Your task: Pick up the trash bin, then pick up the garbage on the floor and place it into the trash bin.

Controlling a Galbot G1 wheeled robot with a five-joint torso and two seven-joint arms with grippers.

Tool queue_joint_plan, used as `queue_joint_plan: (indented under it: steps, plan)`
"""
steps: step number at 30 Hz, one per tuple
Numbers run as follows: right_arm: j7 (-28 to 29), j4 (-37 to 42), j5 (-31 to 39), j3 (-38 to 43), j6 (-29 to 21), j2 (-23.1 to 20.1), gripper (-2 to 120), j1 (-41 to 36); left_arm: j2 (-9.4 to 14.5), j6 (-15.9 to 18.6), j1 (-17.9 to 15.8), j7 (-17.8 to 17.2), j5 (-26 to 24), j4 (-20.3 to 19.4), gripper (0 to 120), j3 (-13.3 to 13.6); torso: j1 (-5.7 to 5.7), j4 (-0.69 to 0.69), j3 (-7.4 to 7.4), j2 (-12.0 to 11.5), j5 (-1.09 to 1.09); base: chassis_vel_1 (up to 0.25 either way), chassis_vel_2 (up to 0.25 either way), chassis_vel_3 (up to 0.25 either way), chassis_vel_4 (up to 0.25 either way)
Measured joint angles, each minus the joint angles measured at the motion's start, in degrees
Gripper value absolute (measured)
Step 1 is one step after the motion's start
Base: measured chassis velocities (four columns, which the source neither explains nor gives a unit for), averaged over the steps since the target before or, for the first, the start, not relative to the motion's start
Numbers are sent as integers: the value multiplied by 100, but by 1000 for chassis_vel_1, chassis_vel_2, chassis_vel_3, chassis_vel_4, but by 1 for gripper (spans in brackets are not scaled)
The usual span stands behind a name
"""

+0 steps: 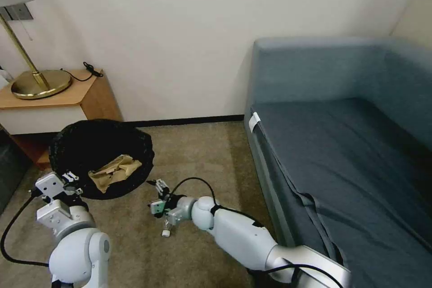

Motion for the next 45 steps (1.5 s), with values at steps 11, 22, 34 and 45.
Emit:
queue_joint_plan:
  steps: [11,22,34,45]
  plan:
    - [103,-137,-1875,-52,448,-223,100,180,0,-56,106,-32,5,59,4,47,0,-1,0,0,0,0,0,0,0]
    - [277,-67,-3993,-539,845,-383,100,309,0,-136,190,-85,-32,146,4,101,0,-1,0,0,0,0,0,0,0]
    - [255,-251,-4527,-1045,843,-211,100,490,0,-209,233,-87,62,212,4,227,0,0,0,0,-1,0,0,0,0]
    - [221,-1020,-4605,-1751,557,201,100,769,0,-285,371,-92,106,129,4,279,0,0,0,0,-1,0,0,0,0]
